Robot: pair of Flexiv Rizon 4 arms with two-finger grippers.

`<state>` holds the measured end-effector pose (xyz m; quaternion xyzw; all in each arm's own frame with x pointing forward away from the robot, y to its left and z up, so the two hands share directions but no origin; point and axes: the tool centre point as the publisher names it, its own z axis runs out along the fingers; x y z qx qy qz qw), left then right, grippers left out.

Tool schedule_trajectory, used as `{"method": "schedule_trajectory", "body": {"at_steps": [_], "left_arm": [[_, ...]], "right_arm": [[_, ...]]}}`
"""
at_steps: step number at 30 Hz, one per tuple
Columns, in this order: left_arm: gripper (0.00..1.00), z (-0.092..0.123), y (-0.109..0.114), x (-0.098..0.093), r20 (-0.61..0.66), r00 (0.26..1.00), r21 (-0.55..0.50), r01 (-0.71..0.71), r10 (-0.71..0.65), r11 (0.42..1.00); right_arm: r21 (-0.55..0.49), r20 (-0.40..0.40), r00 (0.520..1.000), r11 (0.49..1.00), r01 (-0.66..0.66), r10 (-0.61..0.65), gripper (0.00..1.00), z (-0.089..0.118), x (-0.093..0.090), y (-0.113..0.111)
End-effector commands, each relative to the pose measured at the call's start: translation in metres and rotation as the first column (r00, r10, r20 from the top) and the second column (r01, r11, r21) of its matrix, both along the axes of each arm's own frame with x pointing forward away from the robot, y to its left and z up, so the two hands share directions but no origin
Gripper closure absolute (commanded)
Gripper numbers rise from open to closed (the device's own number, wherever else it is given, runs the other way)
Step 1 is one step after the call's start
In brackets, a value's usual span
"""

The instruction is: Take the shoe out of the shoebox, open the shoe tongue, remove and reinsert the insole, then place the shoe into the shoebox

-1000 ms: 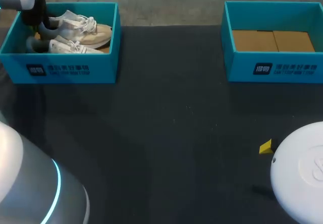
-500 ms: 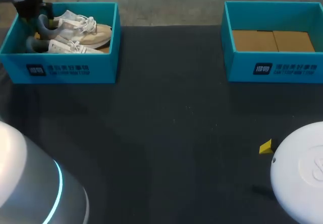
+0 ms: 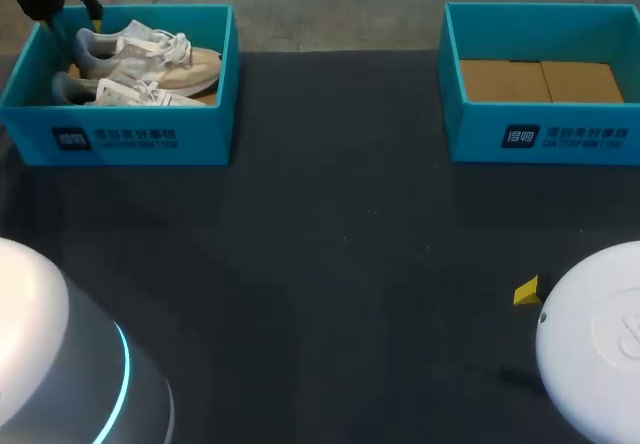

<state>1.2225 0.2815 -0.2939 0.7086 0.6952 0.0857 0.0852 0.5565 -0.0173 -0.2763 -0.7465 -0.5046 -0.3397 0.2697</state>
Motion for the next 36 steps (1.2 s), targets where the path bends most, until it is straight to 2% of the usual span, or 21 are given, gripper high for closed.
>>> {"method": "schedule_trajectory", "body": {"at_steps": [1,12,26,36], "left_arm": [[0.00,0.019,-0.005,-0.018,0.010,1.000,0.008,-0.005,0.005,1.000],[0.00,0.040,-0.013,-0.046,0.002,1.000,-0.031,0.000,0.000,1.000],[0.00,0.068,-0.019,-0.080,0.001,1.000,-0.021,0.022,-0.022,1.000],[0.00,0.069,-0.018,-0.101,-0.016,0.999,-0.015,0.052,-0.052,0.999]], "right_arm": [[-0.004,0.001,1.000,1.000,0.003,-0.003,0.00,0.001,-0.002,0.001],[-0.004,0.001,1.000,1.000,0.003,-0.003,0.00,0.001,-0.002,0.001],[-0.004,0.001,1.000,1.000,0.003,-0.003,0.00,0.001,-0.002,0.001],[-0.004,0.001,1.000,1.000,0.003,-0.003,0.00,0.001,-0.002,0.001]]}}
